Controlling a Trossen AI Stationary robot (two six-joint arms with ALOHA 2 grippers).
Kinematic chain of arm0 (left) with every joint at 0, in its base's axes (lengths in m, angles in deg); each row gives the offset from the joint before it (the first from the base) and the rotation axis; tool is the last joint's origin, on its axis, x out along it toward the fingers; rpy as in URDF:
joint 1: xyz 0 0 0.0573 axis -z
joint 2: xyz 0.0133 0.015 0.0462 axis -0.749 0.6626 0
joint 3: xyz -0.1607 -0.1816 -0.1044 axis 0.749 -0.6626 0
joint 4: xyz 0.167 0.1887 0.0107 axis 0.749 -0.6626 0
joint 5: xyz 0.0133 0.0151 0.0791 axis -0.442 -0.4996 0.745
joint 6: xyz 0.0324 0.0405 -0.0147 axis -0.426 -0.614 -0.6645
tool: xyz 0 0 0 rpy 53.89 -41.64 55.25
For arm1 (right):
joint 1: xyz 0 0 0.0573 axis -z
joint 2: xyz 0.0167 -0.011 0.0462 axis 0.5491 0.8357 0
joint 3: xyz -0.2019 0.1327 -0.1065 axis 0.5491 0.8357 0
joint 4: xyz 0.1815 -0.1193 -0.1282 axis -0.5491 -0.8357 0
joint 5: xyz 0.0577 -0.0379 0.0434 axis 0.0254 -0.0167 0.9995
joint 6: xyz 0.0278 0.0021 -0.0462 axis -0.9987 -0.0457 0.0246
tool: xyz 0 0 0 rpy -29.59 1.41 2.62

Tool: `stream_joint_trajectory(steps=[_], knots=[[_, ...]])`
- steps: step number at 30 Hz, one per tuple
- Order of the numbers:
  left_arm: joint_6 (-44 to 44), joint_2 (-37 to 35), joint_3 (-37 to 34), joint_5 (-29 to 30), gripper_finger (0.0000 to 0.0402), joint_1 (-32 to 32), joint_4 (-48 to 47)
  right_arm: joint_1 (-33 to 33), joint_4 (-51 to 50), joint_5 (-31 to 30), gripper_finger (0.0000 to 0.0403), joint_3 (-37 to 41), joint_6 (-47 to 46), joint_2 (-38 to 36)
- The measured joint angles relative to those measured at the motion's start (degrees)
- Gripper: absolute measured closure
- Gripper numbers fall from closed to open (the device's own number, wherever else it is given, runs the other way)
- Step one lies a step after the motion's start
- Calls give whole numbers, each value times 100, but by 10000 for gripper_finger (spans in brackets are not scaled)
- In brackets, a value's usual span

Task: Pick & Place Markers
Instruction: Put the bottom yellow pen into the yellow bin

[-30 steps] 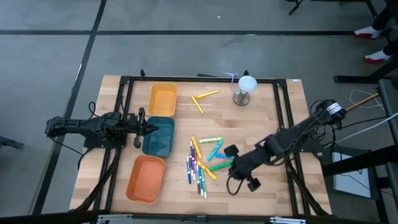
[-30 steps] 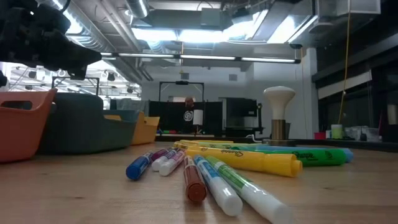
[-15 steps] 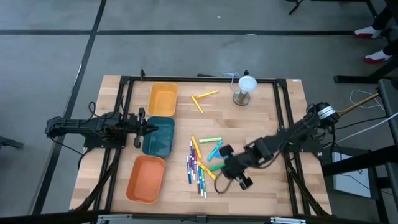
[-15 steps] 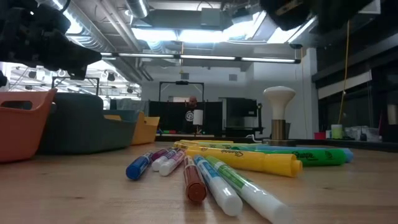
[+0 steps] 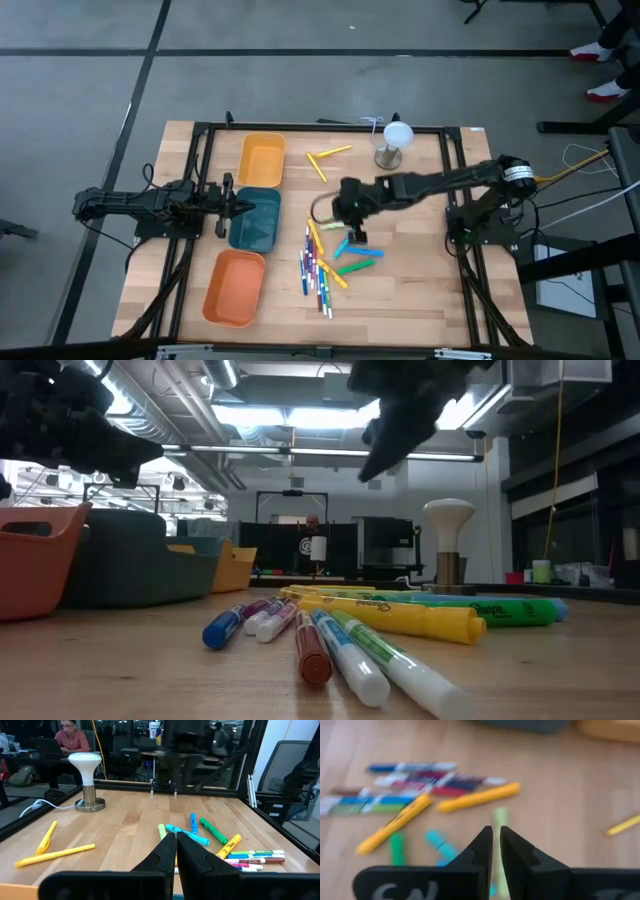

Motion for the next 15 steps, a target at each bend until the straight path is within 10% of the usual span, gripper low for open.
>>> stream_joint_trajectory(steps=[7,15], knots=[[0,1,0,0,393,0,0,413,1074,-179,366,1,-62,667],[0,1,2,0,389,0,0,864,1801,-2247,366,1,-492,1310]])
